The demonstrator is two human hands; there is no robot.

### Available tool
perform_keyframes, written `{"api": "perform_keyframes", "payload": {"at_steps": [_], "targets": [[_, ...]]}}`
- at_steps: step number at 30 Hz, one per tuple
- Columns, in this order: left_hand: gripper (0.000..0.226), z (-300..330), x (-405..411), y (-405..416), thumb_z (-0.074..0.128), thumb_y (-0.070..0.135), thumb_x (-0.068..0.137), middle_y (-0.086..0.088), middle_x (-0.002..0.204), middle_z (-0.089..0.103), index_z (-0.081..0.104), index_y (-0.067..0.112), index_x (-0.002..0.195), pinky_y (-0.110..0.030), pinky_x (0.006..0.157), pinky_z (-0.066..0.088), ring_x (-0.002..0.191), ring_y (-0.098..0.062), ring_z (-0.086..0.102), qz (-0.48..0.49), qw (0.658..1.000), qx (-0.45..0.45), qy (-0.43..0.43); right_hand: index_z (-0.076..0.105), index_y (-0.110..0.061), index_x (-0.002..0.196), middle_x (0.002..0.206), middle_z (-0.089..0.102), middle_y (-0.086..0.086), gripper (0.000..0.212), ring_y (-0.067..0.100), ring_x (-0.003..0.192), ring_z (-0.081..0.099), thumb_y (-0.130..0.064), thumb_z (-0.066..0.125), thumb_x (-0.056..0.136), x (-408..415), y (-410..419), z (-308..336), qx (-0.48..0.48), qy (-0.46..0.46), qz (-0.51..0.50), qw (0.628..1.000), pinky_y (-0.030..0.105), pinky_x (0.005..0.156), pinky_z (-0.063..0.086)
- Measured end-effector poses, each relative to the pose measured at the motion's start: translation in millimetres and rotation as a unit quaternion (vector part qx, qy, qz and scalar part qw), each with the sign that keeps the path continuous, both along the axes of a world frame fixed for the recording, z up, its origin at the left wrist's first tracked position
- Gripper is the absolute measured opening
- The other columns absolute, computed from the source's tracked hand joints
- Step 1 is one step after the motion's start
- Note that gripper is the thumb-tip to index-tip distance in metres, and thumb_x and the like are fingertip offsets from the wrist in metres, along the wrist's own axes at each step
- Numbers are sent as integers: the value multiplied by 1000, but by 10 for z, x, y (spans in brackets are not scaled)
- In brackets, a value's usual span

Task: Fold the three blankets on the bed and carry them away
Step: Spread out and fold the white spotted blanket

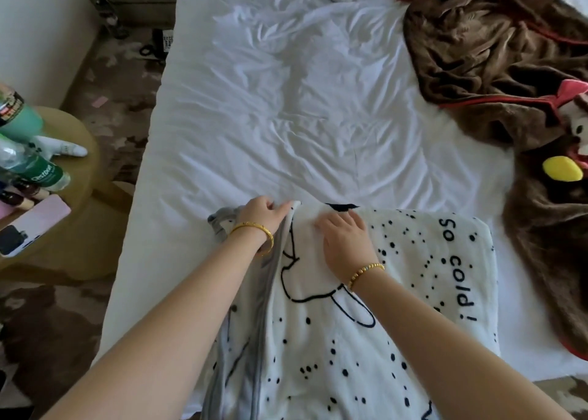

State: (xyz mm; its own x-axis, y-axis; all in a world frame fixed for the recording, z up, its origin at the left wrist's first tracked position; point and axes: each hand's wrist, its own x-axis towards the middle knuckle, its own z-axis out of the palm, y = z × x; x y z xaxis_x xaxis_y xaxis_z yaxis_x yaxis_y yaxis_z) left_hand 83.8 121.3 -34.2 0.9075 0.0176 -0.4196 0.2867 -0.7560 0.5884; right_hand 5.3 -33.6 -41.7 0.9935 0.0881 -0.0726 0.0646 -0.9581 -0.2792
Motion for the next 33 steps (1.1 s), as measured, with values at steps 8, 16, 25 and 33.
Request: {"api": "perform_keyframes", "payload": {"at_steps": [8, 16, 25, 33], "targets": [[27, -68, 398, 184, 42, 14, 95, -20, 118, 60, 56, -1, 113, -34, 93, 42, 111, -32, 55, 297, 949, -100, -36, 54, -20, 120, 120, 53, -5, 35, 18, 112, 46, -10, 37, 92, 18, -142, -54, 2, 61, -10, 998, 27, 106, 20], [57, -221, 427, 484, 57, 33, 88, -21, 128, 53, 45, -6, 127, -36, 85, 42, 114, -36, 53, 271, 955, -55, 106, 51, -17, 123, 119, 51, -2, 36, 20, 111, 45, -8, 37, 91, -35, -227, -228, -24, 70, -33, 997, 28, 98, 28], [54, -83, 391, 670, 57, 20, 90, -14, 141, 42, 32, 11, 137, -31, 103, 33, 125, -30, 45, 298, 951, -78, -16, 25, -15, 144, 136, 35, -1, 57, 21, 129, 33, -7, 38, 89, -4, -167, -262, -74, 80, -42, 993, 39, 117, 12], [69, -33, -437, 439, 50, 50, 88, -11, 127, 53, 21, 13, 139, -36, 80, 43, 106, -33, 57, 194, 980, -44, -24, 11, -13, 149, 153, 17, -1, 58, 18, 144, 8, -8, 32, 94, -287, -220, -234, -63, 65, -72, 993, 36, 117, -5]]}}
